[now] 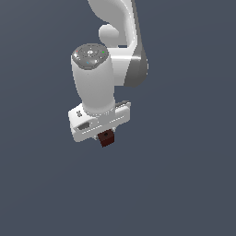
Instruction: Pick up the object and move it to a goal position.
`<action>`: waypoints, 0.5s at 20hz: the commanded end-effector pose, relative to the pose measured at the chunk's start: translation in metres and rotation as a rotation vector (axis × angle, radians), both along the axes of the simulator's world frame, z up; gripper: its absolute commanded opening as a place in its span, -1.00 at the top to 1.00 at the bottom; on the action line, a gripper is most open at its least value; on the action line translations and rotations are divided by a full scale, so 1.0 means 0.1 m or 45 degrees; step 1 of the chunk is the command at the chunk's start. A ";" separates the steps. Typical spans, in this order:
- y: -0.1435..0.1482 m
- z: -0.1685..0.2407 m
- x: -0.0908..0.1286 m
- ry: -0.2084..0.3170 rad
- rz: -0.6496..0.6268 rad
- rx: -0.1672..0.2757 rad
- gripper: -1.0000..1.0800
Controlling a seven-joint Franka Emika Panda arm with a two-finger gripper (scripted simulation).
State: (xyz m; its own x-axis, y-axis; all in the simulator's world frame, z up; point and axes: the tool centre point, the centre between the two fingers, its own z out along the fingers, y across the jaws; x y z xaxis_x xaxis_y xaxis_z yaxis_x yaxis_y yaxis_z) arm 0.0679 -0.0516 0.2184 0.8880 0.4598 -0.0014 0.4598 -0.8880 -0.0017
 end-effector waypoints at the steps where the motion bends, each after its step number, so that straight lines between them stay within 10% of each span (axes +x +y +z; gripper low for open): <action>1: -0.18 0.26 0.01 -0.002 0.001 0.000 1.00; 10: -0.76 1.06 0.07 -0.002 0.001 0.001 1.00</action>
State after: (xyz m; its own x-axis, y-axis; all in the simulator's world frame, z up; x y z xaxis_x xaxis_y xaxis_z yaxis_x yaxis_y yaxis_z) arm 0.0738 -0.1188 0.3109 0.8879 0.4600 -0.0005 0.4600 -0.8879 -0.0021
